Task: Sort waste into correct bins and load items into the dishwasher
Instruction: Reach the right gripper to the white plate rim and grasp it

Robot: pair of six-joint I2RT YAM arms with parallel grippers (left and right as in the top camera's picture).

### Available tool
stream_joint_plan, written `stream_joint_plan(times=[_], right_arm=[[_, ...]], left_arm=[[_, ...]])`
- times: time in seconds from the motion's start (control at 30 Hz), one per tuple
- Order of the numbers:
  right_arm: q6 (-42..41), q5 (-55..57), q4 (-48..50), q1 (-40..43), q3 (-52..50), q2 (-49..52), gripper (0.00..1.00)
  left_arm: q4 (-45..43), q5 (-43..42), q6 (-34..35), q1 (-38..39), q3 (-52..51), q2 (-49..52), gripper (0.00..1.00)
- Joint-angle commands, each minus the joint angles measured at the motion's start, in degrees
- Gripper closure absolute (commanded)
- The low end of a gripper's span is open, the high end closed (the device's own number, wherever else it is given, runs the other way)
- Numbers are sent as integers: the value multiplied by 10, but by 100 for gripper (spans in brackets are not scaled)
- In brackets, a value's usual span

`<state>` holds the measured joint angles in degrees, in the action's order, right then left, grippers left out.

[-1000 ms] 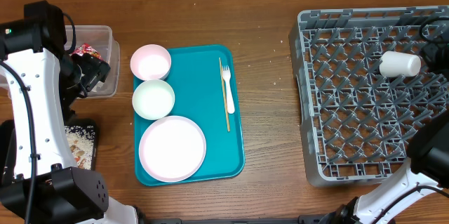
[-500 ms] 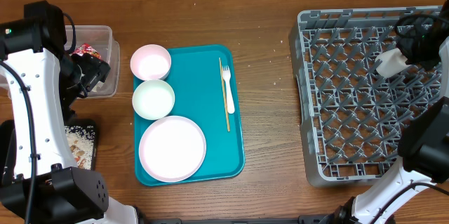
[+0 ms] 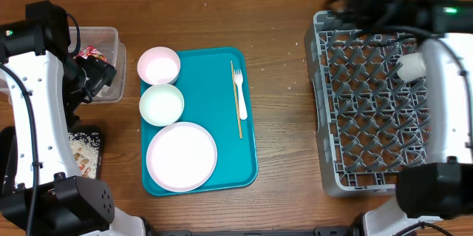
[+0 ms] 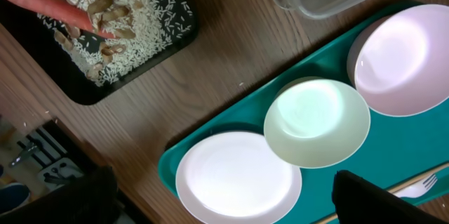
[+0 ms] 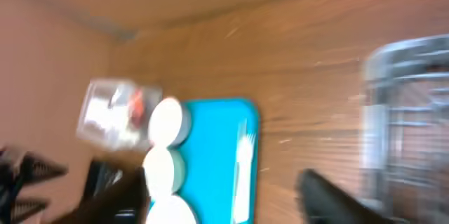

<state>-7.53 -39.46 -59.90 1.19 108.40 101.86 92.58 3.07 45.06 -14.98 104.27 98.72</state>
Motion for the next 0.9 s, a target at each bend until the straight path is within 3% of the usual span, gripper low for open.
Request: stream_joint_plan(times=[0.0, 0.2, 0.33, 0.47, 0.73, 0.87], right_arm=[[31, 35, 5, -117, -10, 9, 16], [31, 150, 3, -303, -23, 29, 1], [31, 208, -7, -393, -23, 64, 0], [14, 215, -22, -444, -23, 130, 0], [-43, 214, -101, -450, -24, 229, 0], [-49, 208, -126, -457, -24, 254, 24]], left_arm=[[-1, 5, 2, 4, 0, 4, 0], [-1, 5, 2, 4, 0, 4, 0], [-1, 5, 2, 4, 0, 4, 0], [-1, 5, 2, 4, 0, 4, 0], [-1, 5, 2, 4, 0, 4, 0], [-1, 5, 2, 4, 0, 4, 0]])
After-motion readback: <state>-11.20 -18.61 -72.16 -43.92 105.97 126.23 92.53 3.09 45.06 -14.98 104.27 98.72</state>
